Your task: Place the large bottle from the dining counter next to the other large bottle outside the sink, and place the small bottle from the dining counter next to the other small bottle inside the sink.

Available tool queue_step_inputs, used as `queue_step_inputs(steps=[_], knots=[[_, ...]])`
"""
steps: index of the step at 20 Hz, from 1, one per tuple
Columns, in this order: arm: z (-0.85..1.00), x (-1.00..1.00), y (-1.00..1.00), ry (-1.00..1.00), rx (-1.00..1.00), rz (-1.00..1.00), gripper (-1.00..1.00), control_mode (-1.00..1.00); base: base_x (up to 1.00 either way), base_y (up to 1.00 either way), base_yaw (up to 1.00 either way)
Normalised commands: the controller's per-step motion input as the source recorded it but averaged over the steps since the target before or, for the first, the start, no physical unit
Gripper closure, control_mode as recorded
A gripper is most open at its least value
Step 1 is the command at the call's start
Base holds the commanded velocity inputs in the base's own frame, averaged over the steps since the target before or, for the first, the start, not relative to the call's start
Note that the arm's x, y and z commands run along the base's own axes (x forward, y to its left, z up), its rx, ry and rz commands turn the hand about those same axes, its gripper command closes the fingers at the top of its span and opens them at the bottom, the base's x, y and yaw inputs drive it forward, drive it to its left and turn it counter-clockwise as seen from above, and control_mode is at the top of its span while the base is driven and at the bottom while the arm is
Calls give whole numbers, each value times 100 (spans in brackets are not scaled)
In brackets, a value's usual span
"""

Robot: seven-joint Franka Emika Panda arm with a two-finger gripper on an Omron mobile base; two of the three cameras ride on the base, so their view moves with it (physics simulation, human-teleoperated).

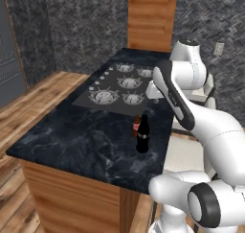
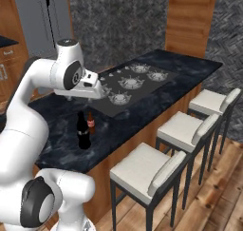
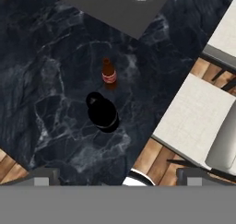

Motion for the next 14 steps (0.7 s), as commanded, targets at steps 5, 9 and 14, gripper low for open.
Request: queue_step_inputs(steps=[5, 9, 14], knots=[[1, 0, 33, 2, 0, 0, -100, -100, 0, 0, 0], [1, 0, 28, 7, -2, 0, -100, -100, 0, 0, 0], [1, 0, 2, 10, -3, -1, -100, -100, 0, 0, 0]])
